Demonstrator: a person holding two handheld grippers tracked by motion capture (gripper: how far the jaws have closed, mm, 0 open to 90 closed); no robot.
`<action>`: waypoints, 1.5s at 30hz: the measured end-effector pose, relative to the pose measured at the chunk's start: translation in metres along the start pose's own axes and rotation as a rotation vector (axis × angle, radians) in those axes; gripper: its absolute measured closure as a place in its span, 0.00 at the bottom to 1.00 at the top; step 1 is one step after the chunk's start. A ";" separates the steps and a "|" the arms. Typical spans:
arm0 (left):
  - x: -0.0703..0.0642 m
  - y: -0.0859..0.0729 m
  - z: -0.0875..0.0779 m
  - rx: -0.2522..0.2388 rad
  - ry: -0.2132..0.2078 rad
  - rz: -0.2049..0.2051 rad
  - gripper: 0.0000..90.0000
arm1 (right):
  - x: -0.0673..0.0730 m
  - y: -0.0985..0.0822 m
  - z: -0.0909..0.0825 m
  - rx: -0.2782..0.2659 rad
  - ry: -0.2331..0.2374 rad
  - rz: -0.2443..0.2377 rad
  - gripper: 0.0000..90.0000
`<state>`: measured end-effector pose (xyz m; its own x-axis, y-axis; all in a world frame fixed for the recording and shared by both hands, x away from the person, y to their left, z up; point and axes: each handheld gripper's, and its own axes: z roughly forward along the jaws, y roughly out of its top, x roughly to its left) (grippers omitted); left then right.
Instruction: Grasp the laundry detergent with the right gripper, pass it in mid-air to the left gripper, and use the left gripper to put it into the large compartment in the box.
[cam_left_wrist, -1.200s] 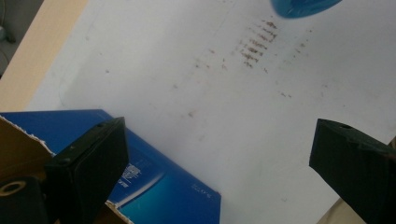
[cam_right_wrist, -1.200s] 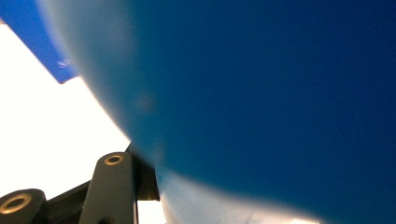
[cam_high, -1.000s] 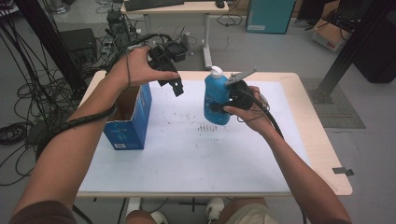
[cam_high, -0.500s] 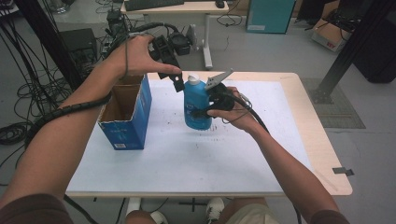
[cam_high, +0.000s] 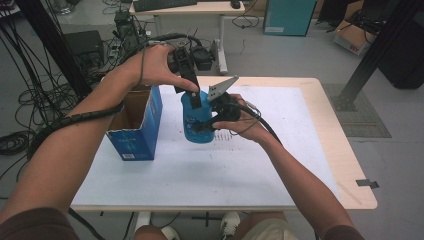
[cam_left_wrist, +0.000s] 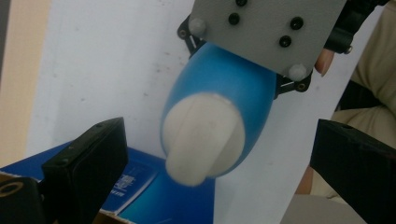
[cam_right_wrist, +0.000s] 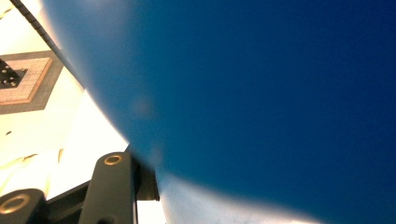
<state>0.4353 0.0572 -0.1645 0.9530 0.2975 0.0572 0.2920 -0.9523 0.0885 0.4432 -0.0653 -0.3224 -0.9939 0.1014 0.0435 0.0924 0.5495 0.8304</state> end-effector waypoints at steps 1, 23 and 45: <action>-0.001 -0.001 0.001 -0.002 0.005 -0.006 0.05 | 0.001 0.001 0.000 -0.003 -0.001 -0.007 0.49; -0.003 -0.002 0.011 0.016 -0.062 0.042 0.05 | 0.004 0.014 -0.001 -0.016 0.042 -0.094 0.48; -0.006 0.000 0.017 0.054 -0.070 0.070 0.06 | 0.008 0.018 -0.004 -0.014 0.058 -0.118 0.48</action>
<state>0.4306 0.0540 -0.1820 0.9740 0.2264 -0.0082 0.2265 -0.9735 0.0325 0.4371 -0.0580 -0.3047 -0.9997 -0.0115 -0.0230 -0.0255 0.5431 0.8393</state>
